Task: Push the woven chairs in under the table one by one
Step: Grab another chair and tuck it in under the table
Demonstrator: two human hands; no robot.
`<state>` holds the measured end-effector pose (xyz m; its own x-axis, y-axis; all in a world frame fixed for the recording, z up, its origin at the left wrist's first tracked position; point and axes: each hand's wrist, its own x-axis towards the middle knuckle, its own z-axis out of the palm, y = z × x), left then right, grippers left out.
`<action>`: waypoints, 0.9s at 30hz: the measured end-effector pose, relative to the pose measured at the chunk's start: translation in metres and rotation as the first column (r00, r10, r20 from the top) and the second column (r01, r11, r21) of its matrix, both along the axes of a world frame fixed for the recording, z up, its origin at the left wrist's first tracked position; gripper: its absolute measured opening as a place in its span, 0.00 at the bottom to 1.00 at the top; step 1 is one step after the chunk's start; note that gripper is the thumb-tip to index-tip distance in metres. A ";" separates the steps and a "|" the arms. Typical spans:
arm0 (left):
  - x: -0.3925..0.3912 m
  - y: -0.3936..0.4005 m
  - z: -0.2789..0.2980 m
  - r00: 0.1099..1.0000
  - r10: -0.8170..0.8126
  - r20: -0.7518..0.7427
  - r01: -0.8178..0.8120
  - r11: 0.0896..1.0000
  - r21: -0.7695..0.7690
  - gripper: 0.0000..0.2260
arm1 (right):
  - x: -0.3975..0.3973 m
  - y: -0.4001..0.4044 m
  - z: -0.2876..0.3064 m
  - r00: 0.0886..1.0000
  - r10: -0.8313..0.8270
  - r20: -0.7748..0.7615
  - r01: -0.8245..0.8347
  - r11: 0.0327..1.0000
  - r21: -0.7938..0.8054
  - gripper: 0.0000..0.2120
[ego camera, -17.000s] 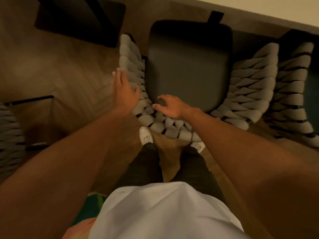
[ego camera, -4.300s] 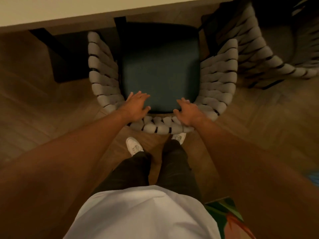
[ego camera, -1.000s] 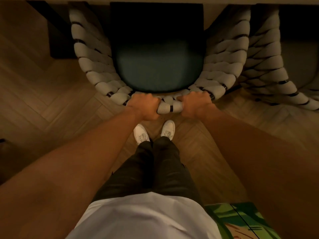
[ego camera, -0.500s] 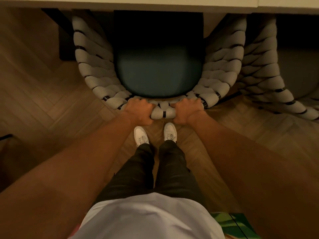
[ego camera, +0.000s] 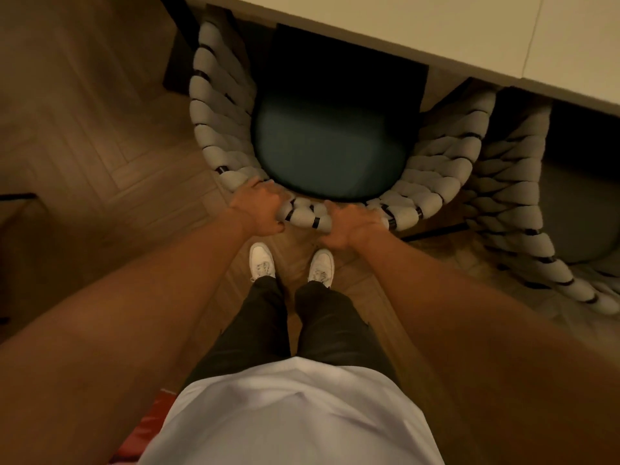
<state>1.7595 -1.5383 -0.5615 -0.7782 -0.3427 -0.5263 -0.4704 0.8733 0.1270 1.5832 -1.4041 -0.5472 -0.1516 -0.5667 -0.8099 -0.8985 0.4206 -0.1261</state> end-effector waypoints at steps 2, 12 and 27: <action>0.019 -0.005 0.011 0.999 0.039 0.007 -0.039 0.999 -0.009 0.36 | 0.007 -0.008 0.006 0.998 0.060 0.022 -0.059 0.997 -0.051 0.42; 0.151 -0.012 0.054 0.779 0.612 -0.135 -0.605 0.791 0.097 0.35 | 0.104 -0.101 0.046 0.918 0.395 -0.028 -0.385 0.875 -0.295 0.42; 0.376 0.002 0.049 0.421 0.902 -0.094 -0.888 0.431 0.159 0.33 | 0.342 -0.186 0.049 0.762 0.645 -0.058 -0.637 0.731 -0.246 0.42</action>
